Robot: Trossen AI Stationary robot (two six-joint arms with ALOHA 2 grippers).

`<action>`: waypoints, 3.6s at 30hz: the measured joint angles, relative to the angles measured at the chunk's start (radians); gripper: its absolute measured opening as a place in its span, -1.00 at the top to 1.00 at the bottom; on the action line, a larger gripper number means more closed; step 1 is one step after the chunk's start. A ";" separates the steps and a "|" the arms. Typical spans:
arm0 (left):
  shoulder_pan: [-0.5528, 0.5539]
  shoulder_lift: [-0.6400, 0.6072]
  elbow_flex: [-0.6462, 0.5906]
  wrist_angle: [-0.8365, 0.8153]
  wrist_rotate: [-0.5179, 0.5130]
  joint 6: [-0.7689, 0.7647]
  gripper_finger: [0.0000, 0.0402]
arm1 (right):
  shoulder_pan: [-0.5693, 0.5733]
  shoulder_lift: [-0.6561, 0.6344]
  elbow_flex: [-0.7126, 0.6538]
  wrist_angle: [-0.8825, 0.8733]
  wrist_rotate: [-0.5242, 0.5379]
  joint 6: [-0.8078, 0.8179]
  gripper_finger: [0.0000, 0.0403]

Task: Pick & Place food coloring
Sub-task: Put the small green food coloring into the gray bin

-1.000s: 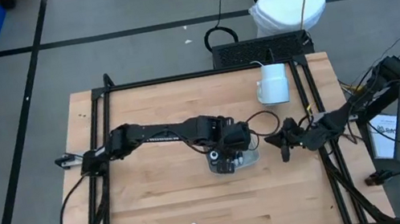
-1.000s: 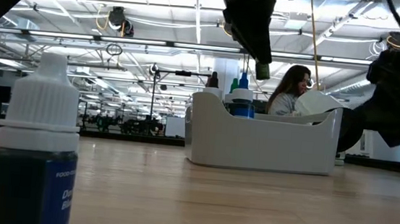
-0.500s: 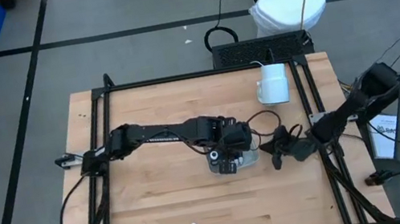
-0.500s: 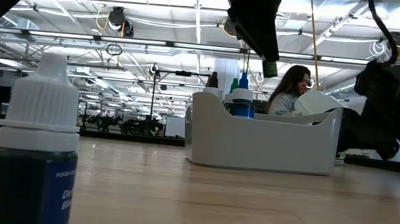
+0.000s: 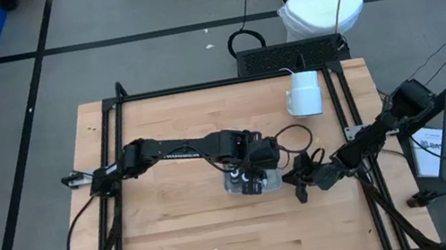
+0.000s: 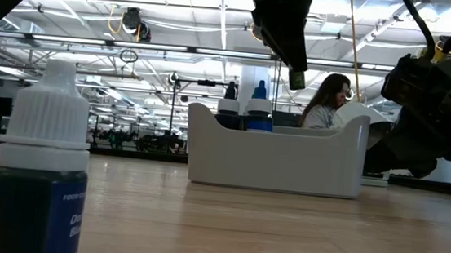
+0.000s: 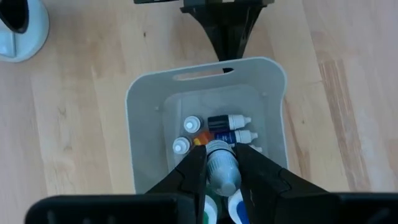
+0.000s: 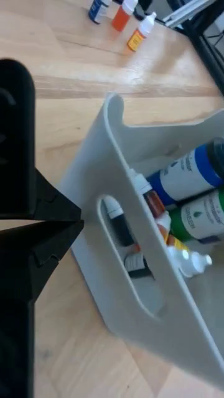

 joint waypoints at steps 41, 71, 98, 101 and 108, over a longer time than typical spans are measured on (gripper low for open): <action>0.100 0.121 -0.004 0.035 0.141 0.109 0.60 | 0.033 -0.473 -0.028 -0.248 -0.042 -0.452 1.00; 0.053 0.152 0.000 0.054 0.106 0.124 0.60 | 0.033 -0.480 -0.028 -0.252 -0.042 -0.462 1.00; 0.001 0.181 -0.007 0.070 0.081 0.155 0.60 | 0.033 -0.480 -0.028 -0.251 -0.043 -0.465 1.00; 0.002 0.198 -0.007 0.074 0.077 0.155 0.60 | 0.033 -0.480 -0.028 -0.244 -0.043 -0.465 1.00; 0.008 0.204 -0.006 0.071 0.076 0.146 0.59 | 0.033 -0.480 -0.028 -0.240 -0.043 -0.466 1.00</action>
